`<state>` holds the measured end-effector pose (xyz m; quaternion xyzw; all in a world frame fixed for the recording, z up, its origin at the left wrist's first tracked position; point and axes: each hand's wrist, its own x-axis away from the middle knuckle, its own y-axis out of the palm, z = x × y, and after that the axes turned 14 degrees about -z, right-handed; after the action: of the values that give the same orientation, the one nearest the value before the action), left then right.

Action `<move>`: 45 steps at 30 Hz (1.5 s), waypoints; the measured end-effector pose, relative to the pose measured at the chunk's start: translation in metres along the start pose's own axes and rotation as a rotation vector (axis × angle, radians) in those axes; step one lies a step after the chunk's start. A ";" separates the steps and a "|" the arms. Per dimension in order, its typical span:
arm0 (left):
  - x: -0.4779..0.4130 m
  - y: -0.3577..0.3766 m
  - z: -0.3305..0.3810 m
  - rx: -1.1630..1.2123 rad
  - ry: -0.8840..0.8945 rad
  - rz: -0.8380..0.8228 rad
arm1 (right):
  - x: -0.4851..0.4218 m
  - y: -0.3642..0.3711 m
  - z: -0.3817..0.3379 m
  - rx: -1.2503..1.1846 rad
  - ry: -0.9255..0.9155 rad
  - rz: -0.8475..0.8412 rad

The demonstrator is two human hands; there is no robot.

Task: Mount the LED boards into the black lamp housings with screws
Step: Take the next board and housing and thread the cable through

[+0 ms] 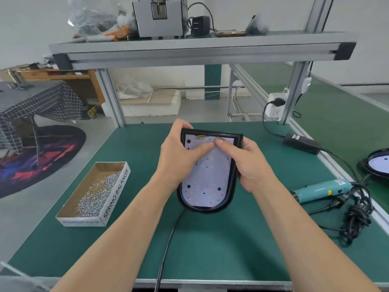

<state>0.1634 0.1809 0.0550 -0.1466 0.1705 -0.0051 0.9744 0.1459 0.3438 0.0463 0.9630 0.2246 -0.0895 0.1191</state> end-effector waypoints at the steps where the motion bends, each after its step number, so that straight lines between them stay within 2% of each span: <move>1: 0.000 -0.004 0.000 -0.004 0.005 0.045 | 0.004 0.000 0.005 0.120 -0.046 0.000; 2: -0.001 -0.011 0.000 0.005 0.010 0.113 | 0.009 0.001 0.011 0.323 -0.116 0.062; 4: -0.004 -0.027 0.001 0.091 0.006 0.268 | 0.028 0.002 0.029 0.672 -0.316 0.347; 5: -0.006 -0.035 0.001 0.156 0.003 0.333 | 0.041 0.005 0.043 0.740 -0.407 0.401; 6: -0.007 -0.042 0.002 0.215 0.001 0.386 | 0.052 0.009 0.056 0.790 -0.459 0.356; 7: -0.008 -0.046 0.003 0.267 0.000 0.423 | 0.061 0.014 0.068 0.867 -0.457 0.182; 10: -0.008 -0.043 0.003 0.409 -0.030 0.427 | 0.068 0.035 0.101 1.253 -0.192 -0.614; 11: -0.008 -0.039 0.002 0.447 -0.053 0.402 | 0.062 0.038 0.105 1.271 -0.107 -0.765; 12: -0.007 -0.036 0.002 0.477 -0.078 0.372 | 0.054 0.040 0.103 1.258 -0.046 -0.832; 14: -0.005 -0.030 -0.001 0.517 -0.125 0.323 | 0.037 0.042 0.094 1.208 -0.050 -0.854; 16: -0.004 -0.026 0.000 0.529 -0.168 0.297 | 0.028 0.049 0.092 1.229 -0.113 -0.882; 20: -0.009 -0.023 0.006 0.563 -0.194 0.284 | 0.030 0.075 0.102 1.348 -0.287 -1.086; 23: -0.009 -0.025 0.010 0.597 -0.197 0.274 | 0.020 0.059 0.101 1.421 -0.234 -0.931; 26: -0.008 -0.027 0.011 0.626 -0.215 0.244 | 0.015 0.026 0.098 1.409 0.002 -0.594; 28: -0.007 -0.025 0.008 0.615 -0.228 0.213 | 0.019 0.009 0.100 1.255 0.188 -0.296; 31: -0.003 -0.014 -0.008 0.584 -0.269 0.196 | 0.013 -0.002 0.098 0.684 0.410 0.127; 34: 0.005 -0.004 -0.032 0.563 -0.365 0.227 | 0.004 0.003 0.099 0.710 0.547 0.301; 35: 0.008 -0.003 -0.041 0.549 -0.400 0.233 | 0.006 0.009 0.099 0.610 0.560 0.262; 37: 0.014 -0.003 -0.057 0.539 -0.461 0.237 | 0.025 0.027 0.092 0.191 0.426 0.097; 39: 0.018 -0.007 -0.069 0.534 -0.501 0.236 | 0.043 0.034 0.092 0.160 0.301 -0.125; 40: 0.020 -0.009 -0.074 0.531 -0.514 0.233 | 0.054 0.033 0.087 0.545 0.161 -0.270; 41: 0.021 -0.012 -0.077 0.527 -0.522 0.226 | 0.073 0.029 0.080 0.862 0.008 -0.511; 42: 0.022 -0.014 -0.080 0.519 -0.525 0.212 | 0.087 0.022 0.074 1.079 0.054 -0.740; 43: 0.023 -0.016 -0.082 0.507 -0.523 0.193 | 0.089 0.012 0.060 1.229 0.178 -0.840; 44: 0.024 -0.018 -0.083 0.492 -0.523 0.173 | 0.095 0.001 0.041 1.210 0.284 -0.866; 45: 0.025 -0.020 -0.085 0.480 -0.524 0.151 | 0.096 -0.006 0.019 1.019 0.394 -0.807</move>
<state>0.1593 0.1365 -0.0236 0.1029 -0.0810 0.0648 0.9893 0.2259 0.3836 0.0047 0.7380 0.5135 -0.0446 -0.4355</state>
